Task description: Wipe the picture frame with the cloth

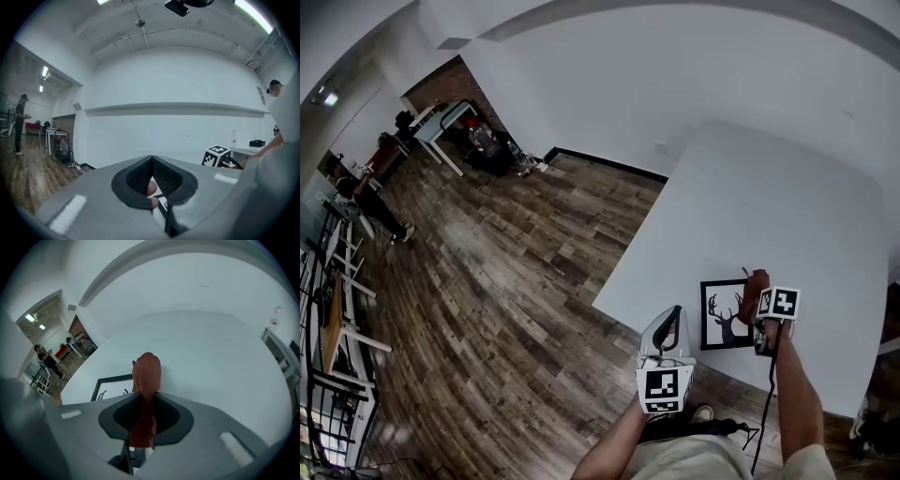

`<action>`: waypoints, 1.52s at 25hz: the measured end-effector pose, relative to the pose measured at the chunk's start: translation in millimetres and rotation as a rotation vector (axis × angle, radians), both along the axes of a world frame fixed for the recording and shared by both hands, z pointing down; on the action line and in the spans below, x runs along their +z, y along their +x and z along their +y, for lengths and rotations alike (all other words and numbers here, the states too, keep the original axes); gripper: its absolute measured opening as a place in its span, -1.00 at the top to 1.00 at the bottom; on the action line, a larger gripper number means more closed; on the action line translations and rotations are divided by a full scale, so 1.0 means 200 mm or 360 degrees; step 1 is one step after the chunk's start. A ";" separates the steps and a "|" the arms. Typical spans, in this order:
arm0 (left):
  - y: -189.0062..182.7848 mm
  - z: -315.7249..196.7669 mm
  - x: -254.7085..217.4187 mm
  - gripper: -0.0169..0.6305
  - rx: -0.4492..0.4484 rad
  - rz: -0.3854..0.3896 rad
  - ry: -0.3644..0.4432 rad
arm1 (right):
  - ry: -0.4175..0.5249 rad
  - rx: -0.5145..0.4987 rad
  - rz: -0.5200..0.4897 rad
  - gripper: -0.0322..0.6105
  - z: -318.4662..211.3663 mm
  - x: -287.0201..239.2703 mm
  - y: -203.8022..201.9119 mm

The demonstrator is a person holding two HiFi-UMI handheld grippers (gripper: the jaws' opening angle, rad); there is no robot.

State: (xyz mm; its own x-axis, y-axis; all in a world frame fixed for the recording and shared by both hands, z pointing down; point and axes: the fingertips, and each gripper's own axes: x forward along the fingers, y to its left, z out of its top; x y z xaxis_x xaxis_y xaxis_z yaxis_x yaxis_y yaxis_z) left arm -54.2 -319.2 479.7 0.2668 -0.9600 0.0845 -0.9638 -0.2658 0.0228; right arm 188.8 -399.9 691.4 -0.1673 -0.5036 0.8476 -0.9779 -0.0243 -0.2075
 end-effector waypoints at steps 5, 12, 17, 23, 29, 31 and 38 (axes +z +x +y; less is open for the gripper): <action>0.00 -0.01 -0.01 0.95 -0.0005 0.0006 0.0005 | 0.0244 -0.0029 -0.0075 0.60 -0.01 -0.17 -0.05; 0.02 -0.04 -0.09 0.95 0.0003 0.0022 0.0050 | 0.1195 -0.0111 -0.0146 0.61 0.06 -0.83 -0.16; 0.03 -0.03 -0.14 0.95 0.0017 0.0030 0.0086 | 0.1616 -0.0135 -0.0057 0.61 0.24 -1.17 -0.18; 0.05 -0.01 -0.20 0.95 0.0029 0.0023 0.0152 | 0.1792 -0.0288 0.0103 0.61 0.37 -1.29 -0.24; 0.06 -0.01 -0.21 0.95 0.0028 0.0013 0.0175 | 0.1834 -0.0215 0.0137 0.62 0.39 -1.31 -0.22; 0.06 0.00 -0.22 0.95 0.0032 0.0015 0.0175 | 0.1829 -0.0218 0.0142 0.62 0.39 -1.31 -0.22; 0.05 -0.01 -0.22 0.95 0.0021 0.0013 0.0183 | 0.1833 -0.0225 0.0138 0.62 0.38 -1.32 -0.22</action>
